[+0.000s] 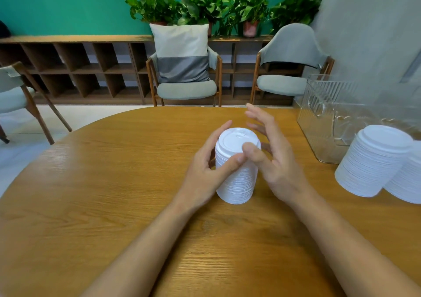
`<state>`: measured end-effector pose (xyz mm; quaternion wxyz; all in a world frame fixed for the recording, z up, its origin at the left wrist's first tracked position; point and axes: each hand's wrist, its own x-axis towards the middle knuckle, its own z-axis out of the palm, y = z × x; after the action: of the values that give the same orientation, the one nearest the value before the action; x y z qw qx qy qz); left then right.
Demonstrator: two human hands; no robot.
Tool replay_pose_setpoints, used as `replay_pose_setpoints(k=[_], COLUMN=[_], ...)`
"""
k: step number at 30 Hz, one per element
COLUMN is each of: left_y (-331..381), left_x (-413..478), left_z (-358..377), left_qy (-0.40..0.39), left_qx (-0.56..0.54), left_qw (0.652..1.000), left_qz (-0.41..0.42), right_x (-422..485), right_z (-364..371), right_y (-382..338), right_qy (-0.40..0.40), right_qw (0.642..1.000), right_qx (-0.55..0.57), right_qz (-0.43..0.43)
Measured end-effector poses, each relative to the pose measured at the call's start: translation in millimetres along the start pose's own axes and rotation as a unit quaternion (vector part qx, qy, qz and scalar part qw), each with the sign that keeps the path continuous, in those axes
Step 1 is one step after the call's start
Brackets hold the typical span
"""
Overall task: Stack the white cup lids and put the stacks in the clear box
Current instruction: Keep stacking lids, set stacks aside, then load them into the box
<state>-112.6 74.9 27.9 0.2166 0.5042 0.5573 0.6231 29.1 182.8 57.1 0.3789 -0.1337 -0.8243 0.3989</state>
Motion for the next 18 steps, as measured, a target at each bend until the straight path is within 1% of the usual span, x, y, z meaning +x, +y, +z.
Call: replay_pose_setpoints(k=[1,3,4,6,8,9,11,13,18], left_y=[-1.7,-5.6,-6.4,-6.9,-10.3,-11.8,-14.5,-18.9,-28.9], left_x=[0.0,-2.7,-4.6,-9.7,-13.3,-14.2,-14.7,-12.8,-10.0], left_z=[-0.6,-3.1,-5.0,-9.3,-12.8,-13.8,-15.5,-17.2,-19.3], left_qy=[-0.007,-0.015,-0.021,-0.047,-0.078,-0.091,-0.107,-0.115,-0.122], left_qx=[0.009,0.04,0.065,0.146,0.217,0.238,0.268,0.282,0.269], left_qw=[1.0,0.999,0.997,0.986,0.971,0.965,0.956,0.951,0.955], left_qz=[-0.004,-0.022,-0.038,-0.064,-0.057,-0.054,-0.058,-0.051,-0.014], right_x=[10.6,31.1,39.3,48.9,52.2,51.8,50.3,48.2,43.5], right_z=[-1.4,-1.0,0.6,4.1,7.5,9.1,11.8,14.0,19.3], right_y=[-10.3,-29.2,-37.2,-48.7,-53.6,-54.8,-55.0,-54.2,-51.1], right_qy=[-0.019,-0.089,-0.131,-0.204,-0.249,-0.258,-0.255,-0.243,-0.222], right_qw=[0.999,0.987,0.973,0.933,0.891,0.875,0.858,0.855,0.857], right_qx=[-0.036,-0.131,-0.186,-0.289,-0.374,-0.406,-0.442,-0.455,-0.462], right_qz=[0.004,0.026,0.038,0.058,0.063,0.062,0.061,0.058,0.055])
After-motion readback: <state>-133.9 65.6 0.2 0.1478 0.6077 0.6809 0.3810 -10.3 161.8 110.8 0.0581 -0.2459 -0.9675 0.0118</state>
